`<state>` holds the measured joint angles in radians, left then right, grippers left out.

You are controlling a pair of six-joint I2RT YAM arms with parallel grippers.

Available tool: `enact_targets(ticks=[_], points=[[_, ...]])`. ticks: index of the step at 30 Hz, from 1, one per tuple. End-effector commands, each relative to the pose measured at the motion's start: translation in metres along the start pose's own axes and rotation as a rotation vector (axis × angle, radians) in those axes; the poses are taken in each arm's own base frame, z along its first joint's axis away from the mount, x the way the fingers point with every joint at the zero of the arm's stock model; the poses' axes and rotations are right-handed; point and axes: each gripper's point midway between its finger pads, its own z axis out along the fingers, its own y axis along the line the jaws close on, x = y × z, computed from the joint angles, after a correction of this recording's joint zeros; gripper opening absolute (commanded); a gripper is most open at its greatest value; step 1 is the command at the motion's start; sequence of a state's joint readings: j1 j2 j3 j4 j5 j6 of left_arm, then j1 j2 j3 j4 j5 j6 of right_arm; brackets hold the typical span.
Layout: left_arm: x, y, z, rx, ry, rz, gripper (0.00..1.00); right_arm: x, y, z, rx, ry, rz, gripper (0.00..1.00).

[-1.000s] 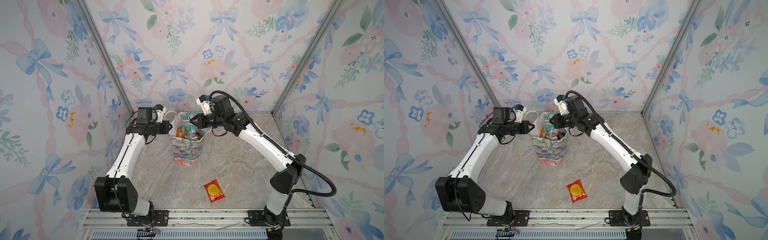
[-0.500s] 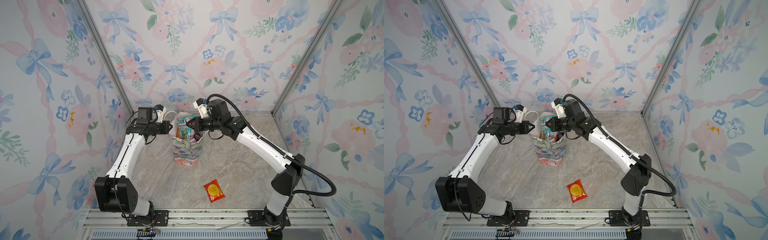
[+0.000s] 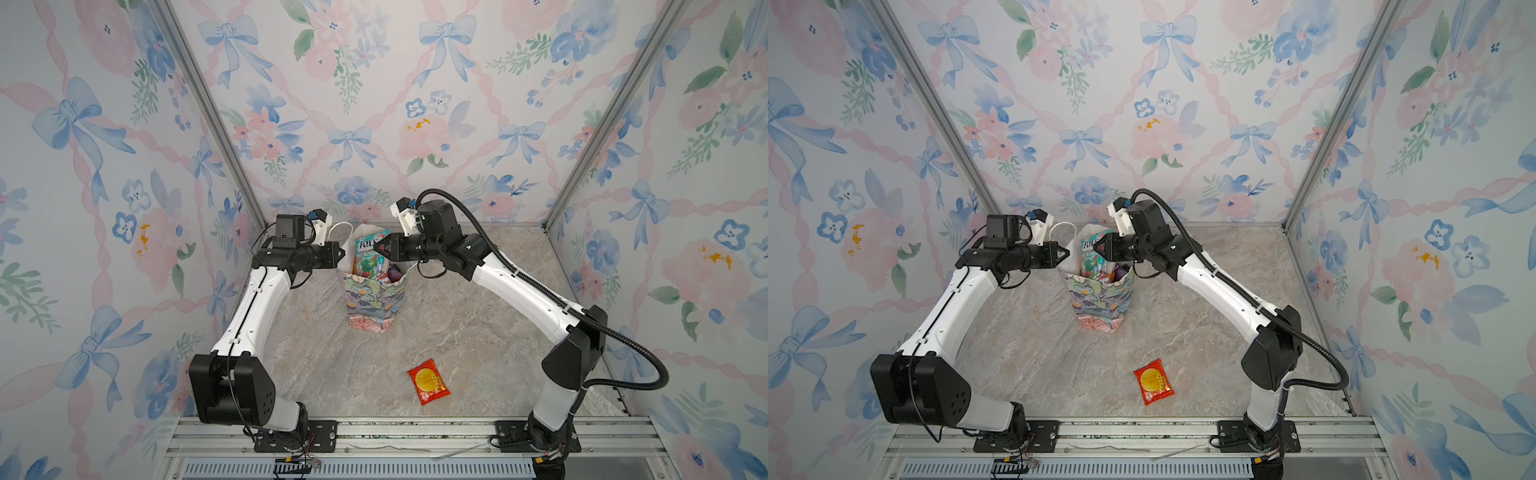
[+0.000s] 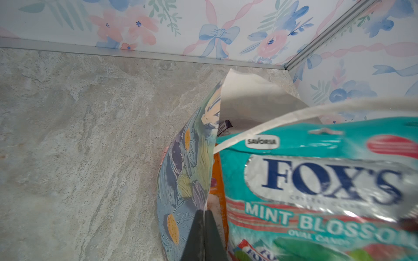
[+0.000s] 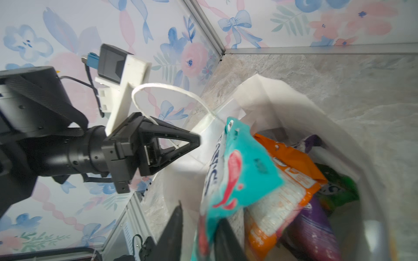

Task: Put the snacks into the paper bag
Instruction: 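Lower the teal packet into the bag and open the right gripper, then move the right gripper toward the red sachet nearer the robot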

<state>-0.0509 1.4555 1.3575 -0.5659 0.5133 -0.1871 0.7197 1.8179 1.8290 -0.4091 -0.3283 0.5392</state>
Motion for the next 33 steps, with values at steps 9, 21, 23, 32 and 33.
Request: enact_targets(ticks=[9, 21, 23, 32, 33], points=[[0.015, 0.007, 0.002, -0.015, 0.045, -0.017, 0.0, -0.037, -0.008, -0.065, 0.149, -0.17, -0.125, 0.91], [0.015, 0.007, 0.002, -0.016, 0.045, -0.016, 0.0, -0.046, 0.018, -0.091, 0.082, -0.202, -0.177, 0.99], [0.015, 0.007, 0.002, -0.017, 0.046, -0.017, 0.0, -0.047, 0.016, -0.096, 0.109, -0.203, -0.187, 0.99], [0.014, 0.007, 0.001, -0.021, 0.042, -0.014, 0.0, -0.009, -0.03, -0.144, 0.343, -0.171, -0.199, 0.98], [0.014, 0.007, 0.001, -0.023, 0.042, -0.012, 0.0, 0.003, -0.037, -0.149, 0.367, -0.154, -0.194, 0.97]])
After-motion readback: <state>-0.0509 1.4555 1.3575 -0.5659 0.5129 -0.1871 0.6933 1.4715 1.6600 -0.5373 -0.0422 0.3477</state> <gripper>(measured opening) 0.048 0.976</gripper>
